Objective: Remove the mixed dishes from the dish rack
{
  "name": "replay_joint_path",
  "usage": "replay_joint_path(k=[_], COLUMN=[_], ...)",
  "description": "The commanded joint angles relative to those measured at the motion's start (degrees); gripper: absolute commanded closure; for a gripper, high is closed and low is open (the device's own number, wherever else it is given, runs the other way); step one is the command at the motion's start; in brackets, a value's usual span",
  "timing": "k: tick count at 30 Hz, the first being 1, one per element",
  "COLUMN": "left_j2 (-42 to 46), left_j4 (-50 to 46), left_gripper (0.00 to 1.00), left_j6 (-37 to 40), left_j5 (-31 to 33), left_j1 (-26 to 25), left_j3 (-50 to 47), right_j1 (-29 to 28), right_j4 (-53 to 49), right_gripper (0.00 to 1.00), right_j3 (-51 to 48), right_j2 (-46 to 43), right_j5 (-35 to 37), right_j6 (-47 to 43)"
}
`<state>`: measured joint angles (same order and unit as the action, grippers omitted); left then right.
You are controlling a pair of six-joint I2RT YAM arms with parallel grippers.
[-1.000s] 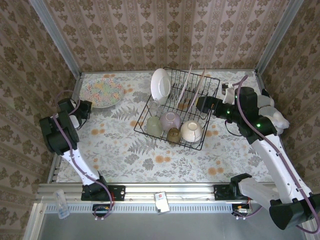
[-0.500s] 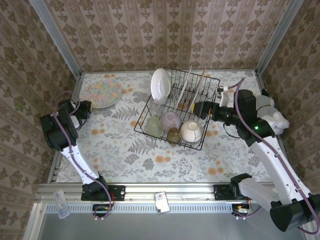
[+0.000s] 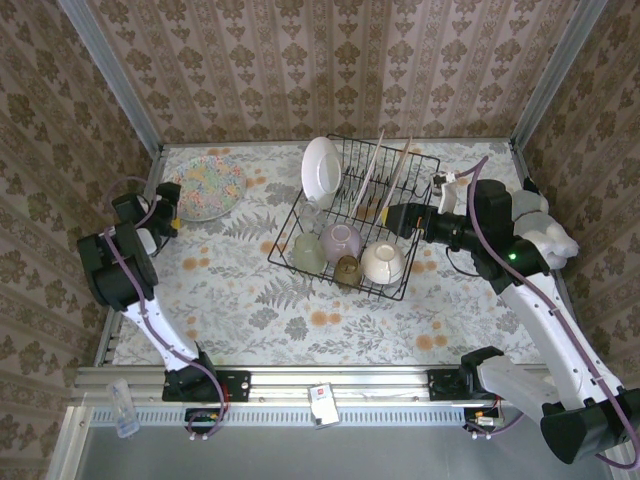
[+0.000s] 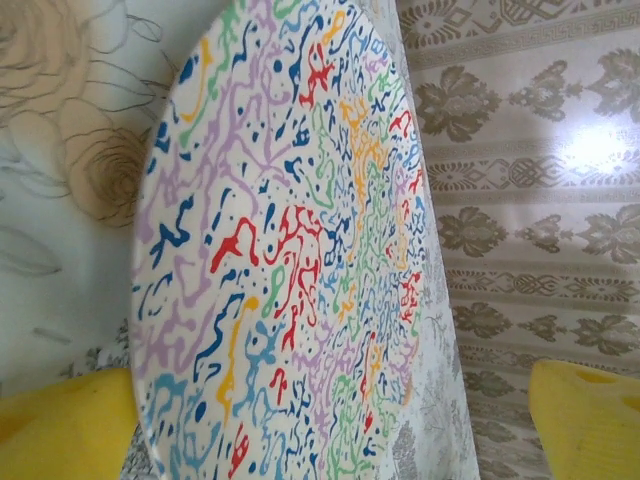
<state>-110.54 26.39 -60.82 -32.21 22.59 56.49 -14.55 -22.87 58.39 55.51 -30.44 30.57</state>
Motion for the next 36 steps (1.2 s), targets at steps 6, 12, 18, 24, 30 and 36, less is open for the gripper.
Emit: replay_joint_path(k=[6, 12, 18, 24, 30, 36], left_j2=[11.9, 24.1, 40.0, 50.0, 60.4, 69.2], left_j4=[-23.0, -37.9, -44.3, -48.8, -46.5, -37.1], left_gripper=[0.00, 0.00, 0.00, 0.00, 0.00, 0.00], left_j6=[4.1, 5.4, 11.8, 23.8, 34.3, 39.0], left_j5=[10.5, 16.8, 15.7, 4.2, -11.3, -13.4], left_j1=[0.7, 0.3, -3.3, -8.6, -15.8, -26.1], left_j3=[-2.1, -2.1, -1.4, 1.6, 0.4, -7.6], right_j1=[-0.8, -1.0, -2.5, -4.8, -6.3, -6.5], right_j4=[-0.8, -4.4, -6.8, -9.7, -10.2, -10.5], right_gripper=[0.00, 0.01, 0.06, 0.11, 0.17, 0.28], right_j3=[2.5, 4.9, 8.2, 13.6, 19.5, 24.2], right_j2=[1.7, 3.1, 6.6, 13.1, 21.2, 28.7], right_j5=[5.9, 13.2, 22.5, 33.0, 40.3, 44.6], right_j6=[-1.2, -1.4, -2.3, -2.9, -0.5, 3.7])
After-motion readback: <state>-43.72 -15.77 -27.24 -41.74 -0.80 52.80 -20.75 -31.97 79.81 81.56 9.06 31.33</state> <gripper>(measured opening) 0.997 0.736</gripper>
